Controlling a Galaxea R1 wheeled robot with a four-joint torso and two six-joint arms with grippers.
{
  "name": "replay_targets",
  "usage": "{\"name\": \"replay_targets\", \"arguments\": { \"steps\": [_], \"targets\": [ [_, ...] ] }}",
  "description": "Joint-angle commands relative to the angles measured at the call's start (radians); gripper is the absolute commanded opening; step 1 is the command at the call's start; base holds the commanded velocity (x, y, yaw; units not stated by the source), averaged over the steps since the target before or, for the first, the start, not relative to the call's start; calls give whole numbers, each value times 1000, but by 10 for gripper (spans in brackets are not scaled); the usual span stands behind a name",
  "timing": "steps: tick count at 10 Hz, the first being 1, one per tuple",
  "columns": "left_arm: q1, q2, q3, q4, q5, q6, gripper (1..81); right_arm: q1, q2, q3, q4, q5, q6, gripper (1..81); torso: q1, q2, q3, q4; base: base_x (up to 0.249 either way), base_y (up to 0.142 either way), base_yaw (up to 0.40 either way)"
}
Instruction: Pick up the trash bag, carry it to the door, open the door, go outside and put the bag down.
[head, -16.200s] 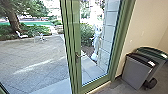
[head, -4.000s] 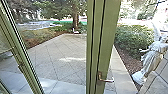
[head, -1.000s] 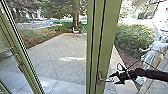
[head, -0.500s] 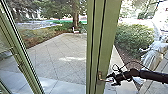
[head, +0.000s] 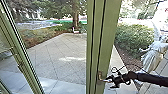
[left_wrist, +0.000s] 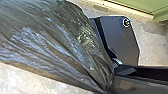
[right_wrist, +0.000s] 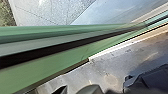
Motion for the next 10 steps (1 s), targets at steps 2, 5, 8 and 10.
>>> {"name": "replay_targets", "arguments": {
  "steps": [2,5,8,10],
  "targets": [
    [-41,2,3,-7,58,-3,10,32,33,5,-33,-66,33,811,0,0,0,0,0,0,0],
    [-41,2,3,-4,58,-3,10,-65,47,1,-103,-54,33,811,0,0,0,0,0,0,0],
    [-40,1,3,-6,58,-1,10,-121,62,-18,-167,-58,33,811,0,0,1,0,0,0,0],
    [-35,-1,3,-6,55,-1,10,-167,67,-26,-246,-69,32,811,0,0,1,-1,0,0,0]
  ]
}}
